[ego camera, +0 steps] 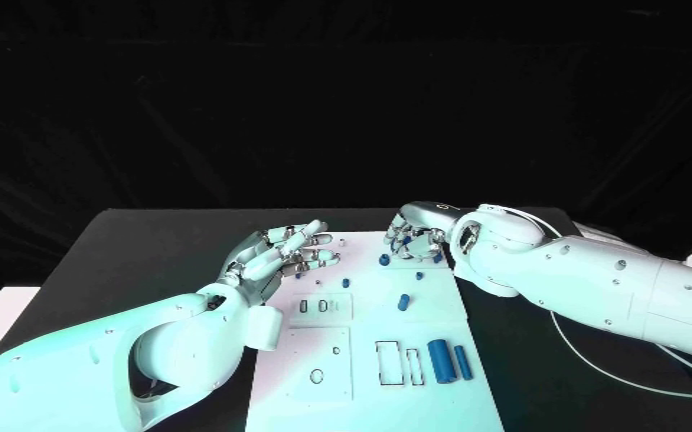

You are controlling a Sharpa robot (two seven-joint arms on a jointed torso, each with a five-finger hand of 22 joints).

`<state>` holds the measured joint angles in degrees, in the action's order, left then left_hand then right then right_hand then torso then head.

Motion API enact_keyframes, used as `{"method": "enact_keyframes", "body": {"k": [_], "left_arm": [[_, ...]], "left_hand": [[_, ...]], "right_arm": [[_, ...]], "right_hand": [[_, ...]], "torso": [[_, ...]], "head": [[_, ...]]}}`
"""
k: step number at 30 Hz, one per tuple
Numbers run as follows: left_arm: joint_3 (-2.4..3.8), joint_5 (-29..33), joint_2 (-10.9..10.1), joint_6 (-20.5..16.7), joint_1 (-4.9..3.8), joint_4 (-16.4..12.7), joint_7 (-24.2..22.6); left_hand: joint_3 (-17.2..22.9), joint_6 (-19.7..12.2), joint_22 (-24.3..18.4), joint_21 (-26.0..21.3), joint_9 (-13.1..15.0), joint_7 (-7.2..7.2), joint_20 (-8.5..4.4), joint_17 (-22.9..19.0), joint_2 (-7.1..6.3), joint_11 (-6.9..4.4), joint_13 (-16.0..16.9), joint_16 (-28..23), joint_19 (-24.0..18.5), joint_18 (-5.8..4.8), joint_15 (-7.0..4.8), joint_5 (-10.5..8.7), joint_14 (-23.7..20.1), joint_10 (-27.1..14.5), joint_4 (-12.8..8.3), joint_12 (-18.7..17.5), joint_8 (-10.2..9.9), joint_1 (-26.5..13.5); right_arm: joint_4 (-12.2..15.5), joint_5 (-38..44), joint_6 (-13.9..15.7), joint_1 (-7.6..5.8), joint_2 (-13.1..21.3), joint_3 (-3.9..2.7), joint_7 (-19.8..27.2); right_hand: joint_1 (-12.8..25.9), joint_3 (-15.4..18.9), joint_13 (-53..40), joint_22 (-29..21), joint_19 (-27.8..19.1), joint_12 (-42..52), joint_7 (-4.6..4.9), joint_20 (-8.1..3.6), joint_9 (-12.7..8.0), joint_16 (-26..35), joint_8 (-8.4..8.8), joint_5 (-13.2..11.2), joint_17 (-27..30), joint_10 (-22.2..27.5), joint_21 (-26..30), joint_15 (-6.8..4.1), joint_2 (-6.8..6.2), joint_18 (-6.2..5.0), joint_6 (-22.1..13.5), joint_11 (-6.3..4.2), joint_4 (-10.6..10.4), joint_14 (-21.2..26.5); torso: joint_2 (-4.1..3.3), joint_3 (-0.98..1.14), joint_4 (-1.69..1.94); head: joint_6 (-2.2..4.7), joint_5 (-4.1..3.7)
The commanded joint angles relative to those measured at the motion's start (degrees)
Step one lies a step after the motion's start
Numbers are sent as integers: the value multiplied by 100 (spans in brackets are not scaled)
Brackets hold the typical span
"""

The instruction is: Assemble the parts on the task board

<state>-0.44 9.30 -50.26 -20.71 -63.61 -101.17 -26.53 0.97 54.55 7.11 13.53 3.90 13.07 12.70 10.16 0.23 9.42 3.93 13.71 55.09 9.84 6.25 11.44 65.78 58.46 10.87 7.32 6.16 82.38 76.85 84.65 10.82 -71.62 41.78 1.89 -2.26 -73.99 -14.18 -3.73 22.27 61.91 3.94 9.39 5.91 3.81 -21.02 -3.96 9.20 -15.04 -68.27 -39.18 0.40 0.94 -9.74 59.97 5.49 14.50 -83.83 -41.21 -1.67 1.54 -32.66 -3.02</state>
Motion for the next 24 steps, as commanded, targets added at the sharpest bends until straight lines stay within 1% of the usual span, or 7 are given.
{"method": "enact_keyframes", "body": {"k": [1,2,5,7,9,15,24], "left_arm": [[9,43,-25,222,-11,-72,56],[11,40,-35,222,-12,-89,60],[19,34,-66,216,-19,-141,70],[23,33,-81,212,-23,-166,74],[29,28,-104,207,-28,-200,78],[44,11,-156,199,-49,-279,95],[48,6,-164,199,-60,-289,132]], "left_hand": [[-7,40,-5,17,-9,-8,7,5,19,16,6,31,50,65,4,-16,45,36,-40,40,10,3],[-7,40,-5,17,-9,-7,7,6,18,17,6,32,51,65,4,-17,45,36,-40,40,10,2],[-8,39,-5,17,-9,-7,7,7,17,17,6,32,51,65,4,-17,46,36,-40,40,10,2],[-9,39,-5,17,-10,-5,6,8,15,17,5,34,52,64,4,-17,46,35,-41,40,9,1],[-10,38,-6,17,-10,-3,6,10,14,19,5,36,54,64,4,-18,46,34,-42,40,8,-1],[-10,37,-6,17,-10,-3,6,11,14,19,5,36,54,64,4,-18,46,34,-42,40,8,-1],[-14,34,-6,16,-11,2,5,17,9,22,3,42,58,64,4,-19,47,31,-44,40,6,-6]], "right_arm": [[19,935,-344,-10,-27,-2,-375],[22,1005,-365,-12,-31,-3,-398],[25,1163,-419,-21,-41,-3,-436],[27,1202,-436,-24,-45,-4,-435],[34,1239,-442,-28,-56,-4,-422],[78,1283,-421,-34,-85,-6,-383],[56,1283,-455,-48,-116,-11,-371]], "right_hand": [[19,-33,3,117,40,-29,-39,-48,-3,-272,24,-18,-197,70,-197,-43,-78,-75,-11,-29,-43,-270],[57,-63,-4,194,35,-15,-23,-64,2,-533,11,-22,-368,76,-319,-43,-85,-74,2,-19,-83,-266],[65,-143,3,355,91,-25,-57,-61,-1,-1054,20,-31,-697,209,-592,-47,-120,-71,-28,-49,-116,-267],[81,-163,3,413,100,-27,-61,-61,-1,-1248,21,-39,-816,226,-687,-52,-147,-73,-33,-46,-133,-272],[90,-241,1,538,75,-22,-62,-55,1,-1644,19,-35,-1065,226,-886,-51,-177,-74,-28,-54,-169,-205],[101,-406,1,746,11,-20,-75,-39,4,-2708,13,-29,-2102,216,-1218,-54,-214,-78,-1,-51,-254,-195],[125,-524,2,946,-25,-20,-76,-22,5,-3320,13,-34,-2689,200,-1481,-54,-254,-69,17,-52,-357,-162]], "torso": [[-103,-18,40],[-115,-19,45],[-157,-22,66],[-179,-24,74],[-199,-25,79],[-266,-28,103],[-314,-28,117]], "head": [[21,-26],[20,-33],[31,-57],[31,-62],[23,-62],[36,-78],[29,-85]]}}
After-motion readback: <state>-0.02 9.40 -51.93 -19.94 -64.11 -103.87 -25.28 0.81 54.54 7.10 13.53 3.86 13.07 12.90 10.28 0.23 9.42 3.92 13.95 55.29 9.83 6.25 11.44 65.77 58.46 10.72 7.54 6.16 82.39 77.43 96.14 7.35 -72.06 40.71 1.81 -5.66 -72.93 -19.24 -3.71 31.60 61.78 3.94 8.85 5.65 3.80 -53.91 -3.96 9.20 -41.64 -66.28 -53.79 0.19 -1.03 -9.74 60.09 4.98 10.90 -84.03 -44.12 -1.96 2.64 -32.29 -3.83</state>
